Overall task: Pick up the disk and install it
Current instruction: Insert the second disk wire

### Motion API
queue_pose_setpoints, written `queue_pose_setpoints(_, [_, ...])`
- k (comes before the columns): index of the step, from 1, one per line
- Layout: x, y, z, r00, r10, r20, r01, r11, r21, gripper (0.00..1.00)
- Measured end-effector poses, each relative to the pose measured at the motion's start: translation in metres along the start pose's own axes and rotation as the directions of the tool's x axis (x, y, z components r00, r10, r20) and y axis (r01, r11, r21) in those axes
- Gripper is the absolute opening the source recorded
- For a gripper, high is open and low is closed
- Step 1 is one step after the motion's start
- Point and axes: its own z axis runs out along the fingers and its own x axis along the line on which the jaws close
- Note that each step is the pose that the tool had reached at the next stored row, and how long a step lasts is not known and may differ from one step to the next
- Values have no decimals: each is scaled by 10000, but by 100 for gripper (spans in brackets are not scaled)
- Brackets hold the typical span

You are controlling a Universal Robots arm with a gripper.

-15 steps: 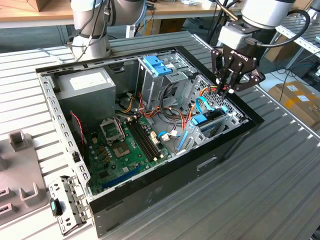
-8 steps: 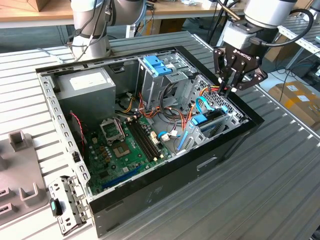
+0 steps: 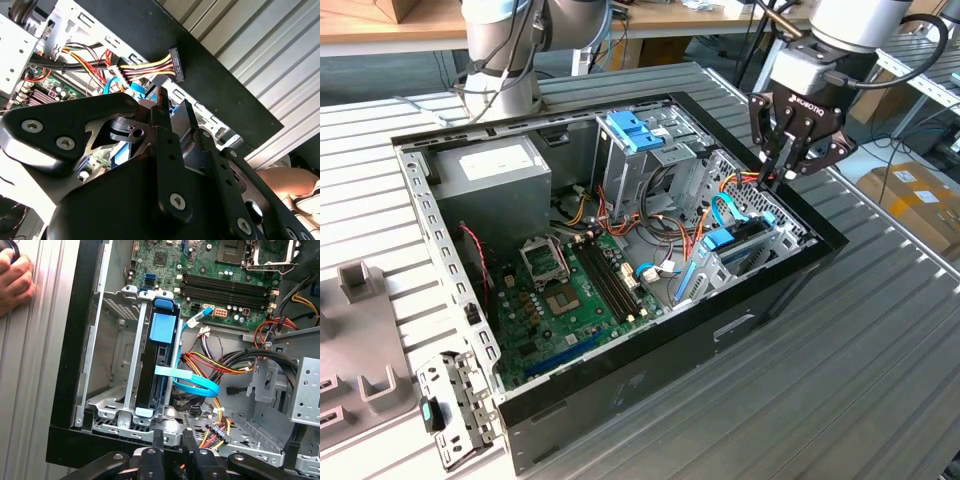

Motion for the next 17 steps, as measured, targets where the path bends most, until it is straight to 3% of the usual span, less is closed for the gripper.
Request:
queue_pose_setpoints(3, [-15, -25, -1, 10000, -80, -5, 80, 10000, 4, 29])
queue_pose_setpoints(17, [-50, -38, -3, 9999, -107, -80, 107, 9999, -8, 29])
